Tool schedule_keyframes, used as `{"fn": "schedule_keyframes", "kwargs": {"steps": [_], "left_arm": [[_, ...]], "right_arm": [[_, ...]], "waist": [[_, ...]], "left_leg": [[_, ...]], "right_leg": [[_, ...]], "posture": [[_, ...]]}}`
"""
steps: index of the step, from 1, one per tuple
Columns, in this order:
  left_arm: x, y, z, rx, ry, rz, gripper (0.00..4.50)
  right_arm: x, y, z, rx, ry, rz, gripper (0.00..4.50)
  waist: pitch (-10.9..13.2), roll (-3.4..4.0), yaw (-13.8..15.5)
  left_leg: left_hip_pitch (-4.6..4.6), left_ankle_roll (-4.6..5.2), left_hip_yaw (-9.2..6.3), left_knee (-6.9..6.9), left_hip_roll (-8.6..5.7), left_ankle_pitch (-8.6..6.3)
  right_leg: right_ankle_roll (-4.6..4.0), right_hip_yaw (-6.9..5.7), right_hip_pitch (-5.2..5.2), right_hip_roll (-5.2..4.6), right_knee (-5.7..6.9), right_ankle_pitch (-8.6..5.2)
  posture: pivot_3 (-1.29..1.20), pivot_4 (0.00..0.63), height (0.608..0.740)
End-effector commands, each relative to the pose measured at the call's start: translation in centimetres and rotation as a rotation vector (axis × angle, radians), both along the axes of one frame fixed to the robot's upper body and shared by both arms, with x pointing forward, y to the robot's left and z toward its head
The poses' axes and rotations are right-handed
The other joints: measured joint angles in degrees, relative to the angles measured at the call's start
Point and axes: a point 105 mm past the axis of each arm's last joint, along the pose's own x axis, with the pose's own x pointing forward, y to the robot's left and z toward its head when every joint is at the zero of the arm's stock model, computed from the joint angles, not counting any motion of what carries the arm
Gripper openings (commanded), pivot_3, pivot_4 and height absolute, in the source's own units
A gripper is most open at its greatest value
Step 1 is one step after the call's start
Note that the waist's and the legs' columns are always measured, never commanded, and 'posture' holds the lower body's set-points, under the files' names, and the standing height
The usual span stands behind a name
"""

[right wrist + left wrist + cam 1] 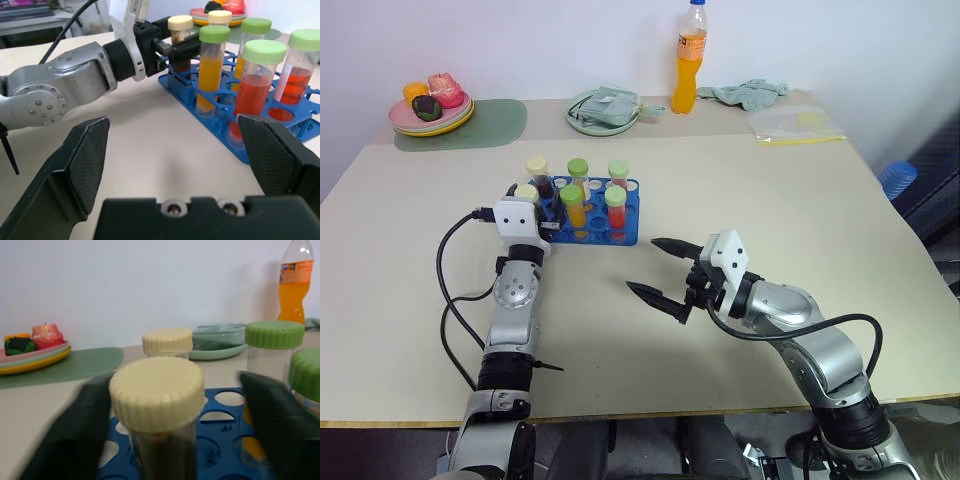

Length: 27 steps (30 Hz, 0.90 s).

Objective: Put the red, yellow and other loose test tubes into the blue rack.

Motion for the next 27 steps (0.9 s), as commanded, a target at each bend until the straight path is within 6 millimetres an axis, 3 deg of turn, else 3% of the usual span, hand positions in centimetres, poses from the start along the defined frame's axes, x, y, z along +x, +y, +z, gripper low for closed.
{"fn": "schedule_keyframes", "kwargs": {"steps": [1, 5, 10, 14, 19, 22, 27], "left_arm": [[-0.6, -0.2, 1.4, 0.004, -0.055, 0.007, 4.4], [-1.5, -0.7, 1.7, -0.018, -0.067, -0.001, 4.4], [-3.6, 0.2, 2.6, -0.022, -0.073, 0.004, 4.4], [-6.4, 3.0, 3.5, 0.04, -0.039, -0.028, 4.4], [-8.2, 5.1, 4.1, 0.108, 0.041, -0.076, 4.4], [-9.2, 7.3, 3.5, 0.157, 0.164, -0.124, 4.4], [-10.2, 9.0, 2.4, 0.211, 0.304, -0.176, 4.4]], "right_arm": [[-0.3, -0.1, 1.7, 0.027, -0.063, 0.018, 4.5], [-0.2, -1.0, 2.1, 0.034, -0.056, 0.015, 4.5], [0.3, -3.0, 2.2, 0.002, -0.057, -0.006, 4.5], [1.0, -6.1, 2.4, -0.05, -0.043, -0.07, 4.5], [1.7, -10.7, 2.2, -0.119, -0.023, -0.169, 4.5], [2.3, -14.0, 1.8, -0.17, -0.015, -0.262, 4.5], [2.9, -16.9, 1.8, -0.198, -0.008, -0.336, 4.5]], "waist": [[0.0, 0.0, 0.06], [0.0, 0.0, 0.03], [0.0, 0.0, 0.04], [0.0, 0.01, -0.22], [0.0, 0.01, 0.4], [0.0, 0.02, 0.21], [0.02, 0.07, -0.05]], "left_leg": [[0.0, 0.0, 0.0, 0.0, 0.0, 0.0], [0.0, 0.0, 0.0, 0.0, 0.0, 0.0], [0.0, 0.0, 0.0, -0.01, 0.01, 0.0], [0.01, 0.01, 0.02, -0.04, 0.03, -0.01], [0.06, 0.03, 0.04, -0.04, 0.03, -0.02], [0.12, 0.08, 0.05, -0.05, 0.04, -0.05], [0.33, 0.09, 0.13, -0.18, 0.1, -0.05]], "right_leg": [[0.0, 0.0, 0.0, 0.0, 0.0, 0.0], [0.0, 0.0, 0.01, 0.0, 0.0, 0.0], [0.0, 0.01, 0.01, 0.0, -0.01, 0.0], [0.0, 0.04, -0.01, 0.0, -0.01, 0.0], [-0.01, 0.02, 0.13, 0.0, -0.09, -0.01], [-0.01, 0.01, 0.21, 0.0, -0.14, -0.01], [-0.03, 0.05, 0.3, 0.01, -0.14, -0.03]], "posture": [[0.0, 0.15, 0.74], [0.0, 0.15, 0.74], [0.0, 0.15, 0.74], [0.0, 0.15, 0.74], [0.0, 0.15, 0.74], [0.0, 0.15, 0.74], [0.0, 0.15, 0.74]]}}
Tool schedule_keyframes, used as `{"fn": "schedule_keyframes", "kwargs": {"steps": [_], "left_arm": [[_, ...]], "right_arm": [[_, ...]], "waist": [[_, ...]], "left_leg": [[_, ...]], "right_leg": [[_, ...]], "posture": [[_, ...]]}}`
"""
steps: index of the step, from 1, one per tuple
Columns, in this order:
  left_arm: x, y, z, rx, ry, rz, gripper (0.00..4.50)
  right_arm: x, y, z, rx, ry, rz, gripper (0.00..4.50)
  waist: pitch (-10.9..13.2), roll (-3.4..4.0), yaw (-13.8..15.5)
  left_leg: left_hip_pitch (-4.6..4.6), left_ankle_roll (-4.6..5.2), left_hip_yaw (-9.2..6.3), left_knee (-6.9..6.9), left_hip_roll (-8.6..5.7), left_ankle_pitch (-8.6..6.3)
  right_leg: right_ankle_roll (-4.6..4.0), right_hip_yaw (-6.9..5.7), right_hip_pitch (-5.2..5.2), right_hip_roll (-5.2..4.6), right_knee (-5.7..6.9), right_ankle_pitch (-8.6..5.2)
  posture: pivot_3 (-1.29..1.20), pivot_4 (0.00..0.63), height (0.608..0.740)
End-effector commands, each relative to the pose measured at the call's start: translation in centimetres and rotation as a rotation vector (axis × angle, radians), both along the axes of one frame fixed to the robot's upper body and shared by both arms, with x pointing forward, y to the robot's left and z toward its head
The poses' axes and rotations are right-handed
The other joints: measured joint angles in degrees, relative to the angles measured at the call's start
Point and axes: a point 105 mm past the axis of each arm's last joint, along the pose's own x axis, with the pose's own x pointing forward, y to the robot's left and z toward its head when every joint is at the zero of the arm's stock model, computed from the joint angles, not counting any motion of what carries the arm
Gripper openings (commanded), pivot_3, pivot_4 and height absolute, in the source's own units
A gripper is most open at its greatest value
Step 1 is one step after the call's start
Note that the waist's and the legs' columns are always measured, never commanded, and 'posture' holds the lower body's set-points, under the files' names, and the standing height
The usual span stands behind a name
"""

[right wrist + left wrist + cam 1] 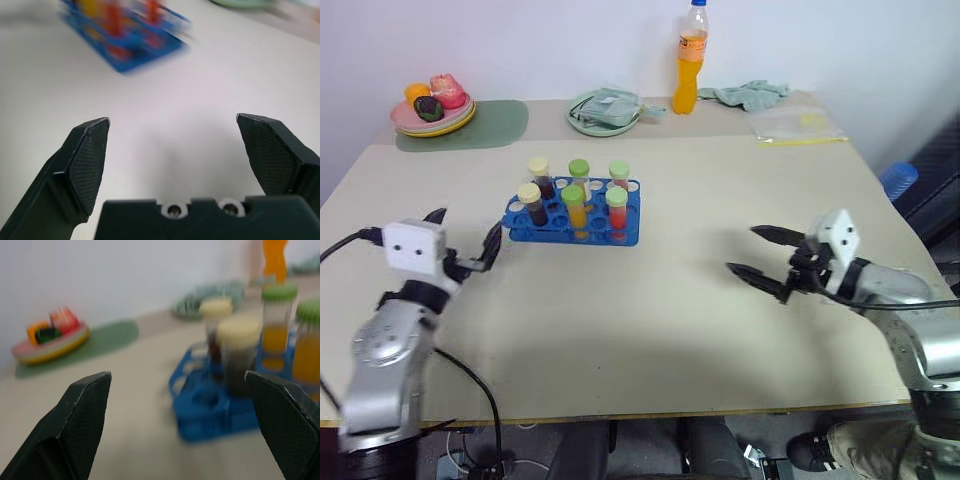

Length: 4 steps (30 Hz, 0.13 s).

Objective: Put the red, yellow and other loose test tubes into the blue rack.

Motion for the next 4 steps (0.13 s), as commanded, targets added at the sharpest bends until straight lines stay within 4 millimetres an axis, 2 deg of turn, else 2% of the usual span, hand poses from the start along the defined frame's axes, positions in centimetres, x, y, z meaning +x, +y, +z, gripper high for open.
{"fn": "schedule_keyframes", "kwargs": {"steps": [1, 4], "left_arm": [[-0.87, 0.79, 0.31, 0.037, 0.036, -0.035, 4.4], [-0.9, 1.51, 0.15, 0.045, 0.046, -0.019, 4.4]], "right_arm": [[0.18, -1.46, 1.27, -0.024, -0.056, -0.025, 4.5], [0.34, -1.91, 1.15, -0.036, -0.059, -0.032, 4.5]], "waist": [[0.0, 0.01, -0.04], [0.01, 0.01, 0.05]], "left_leg": [[0.03, 0.0, 0.02, -0.02, 0.01, 0.0], [0.05, 0.01, 0.05, -0.01, 0.01, -0.01]], "right_leg": [[0.0, 0.01, 0.03, 0.0, -0.01, 0.0], [0.0, 0.04, 0.07, -0.01, -0.05, 0.0]], "posture": [[0.0, 0.15, 0.74], [0.0, 0.15, 0.74]]}}
